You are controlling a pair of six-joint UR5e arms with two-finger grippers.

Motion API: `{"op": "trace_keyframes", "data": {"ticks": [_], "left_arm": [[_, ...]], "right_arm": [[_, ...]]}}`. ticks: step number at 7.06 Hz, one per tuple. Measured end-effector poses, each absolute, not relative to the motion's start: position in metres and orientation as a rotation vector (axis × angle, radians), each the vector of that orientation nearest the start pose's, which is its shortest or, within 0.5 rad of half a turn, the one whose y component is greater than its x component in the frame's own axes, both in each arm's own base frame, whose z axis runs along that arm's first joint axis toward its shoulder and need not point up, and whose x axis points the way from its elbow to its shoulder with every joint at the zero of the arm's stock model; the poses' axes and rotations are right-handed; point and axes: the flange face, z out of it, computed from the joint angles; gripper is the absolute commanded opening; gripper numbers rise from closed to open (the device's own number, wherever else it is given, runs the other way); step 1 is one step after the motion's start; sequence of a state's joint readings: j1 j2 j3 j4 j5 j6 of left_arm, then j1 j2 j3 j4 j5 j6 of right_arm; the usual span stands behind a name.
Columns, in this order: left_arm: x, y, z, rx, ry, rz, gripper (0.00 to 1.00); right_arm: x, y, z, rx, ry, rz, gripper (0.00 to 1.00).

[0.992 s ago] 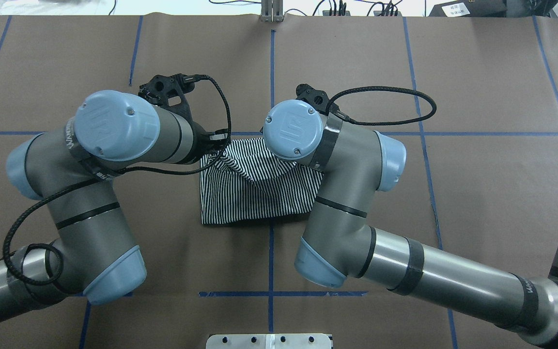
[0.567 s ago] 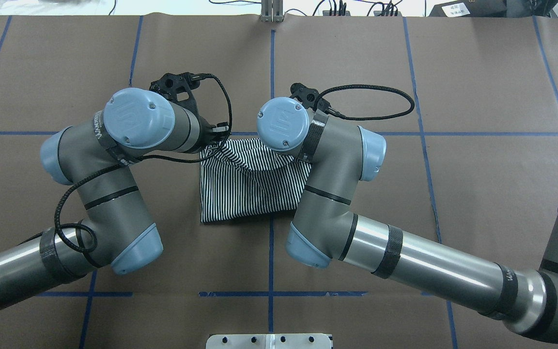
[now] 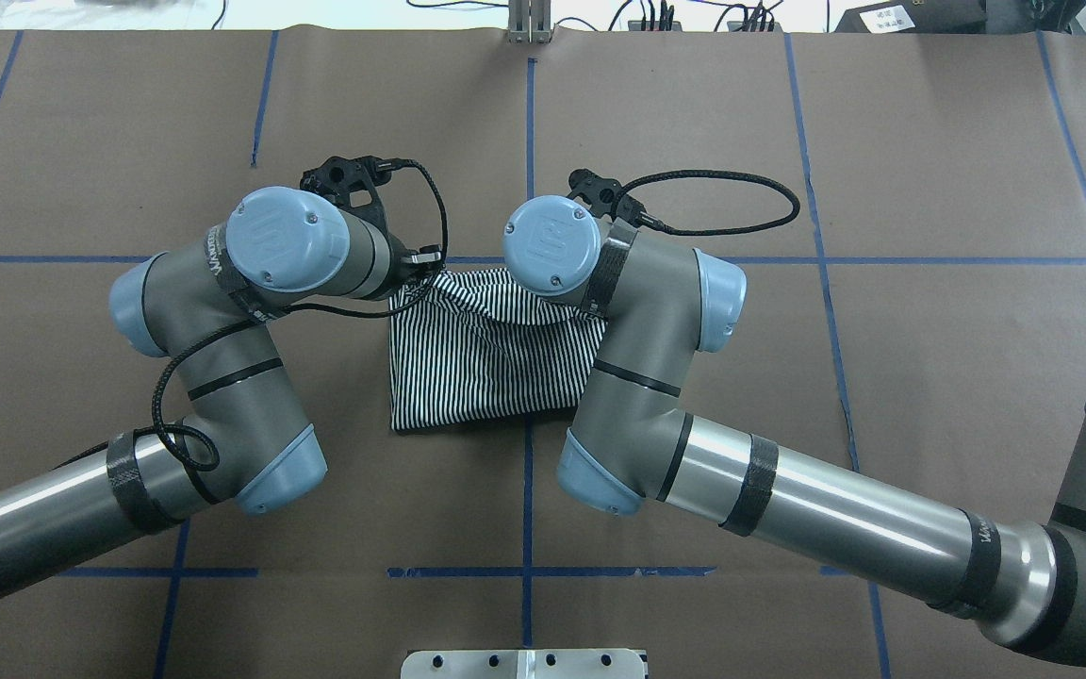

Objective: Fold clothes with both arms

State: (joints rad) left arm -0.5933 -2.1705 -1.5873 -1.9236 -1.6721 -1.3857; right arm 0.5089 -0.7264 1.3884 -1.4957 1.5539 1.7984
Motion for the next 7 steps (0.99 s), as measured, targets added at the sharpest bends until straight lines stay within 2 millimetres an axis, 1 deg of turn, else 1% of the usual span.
{"op": "trace_keyframes", "data": {"ticks": [1, 2, 3, 4, 5, 6, 7], "left_arm": [[0.508, -0.495, 0.261, 0.302, 0.932, -0.295, 1.0], [0.499, -0.502, 0.26, 0.347, 0.922, -0.231, 1.0], [0.483, -0.513, 0.263, 0.392, 0.915, -0.161, 1.0], [0.461, -0.526, 0.27, 0.419, 0.914, -0.091, 1.0], [0.441, -0.536, 0.28, 0.441, 0.918, -0.04, 1.0], [0.429, -0.542, 0.289, 0.46, 0.921, -0.01, 1.0], [0.424, -0.543, 0.292, 0.468, 0.923, 0.001, 1.0]], "right_arm": [[-0.604, -0.493, 0.21, 0.136, -0.74, 0.677, 1.0], [-0.602, -0.495, 0.207, 0.154, -0.74, 0.636, 1.0], [-0.599, -0.496, 0.196, 0.169, -0.753, 0.604, 1.0], [-0.596, -0.494, 0.18, 0.184, -0.775, 0.572, 1.0], [-0.598, -0.485, 0.173, 0.201, -0.787, 0.541, 1.0], [-0.609, -0.466, 0.171, 0.247, -0.781, 0.483, 1.0], [-0.624, -0.444, 0.175, 0.319, -0.756, 0.409, 1.0]]}}
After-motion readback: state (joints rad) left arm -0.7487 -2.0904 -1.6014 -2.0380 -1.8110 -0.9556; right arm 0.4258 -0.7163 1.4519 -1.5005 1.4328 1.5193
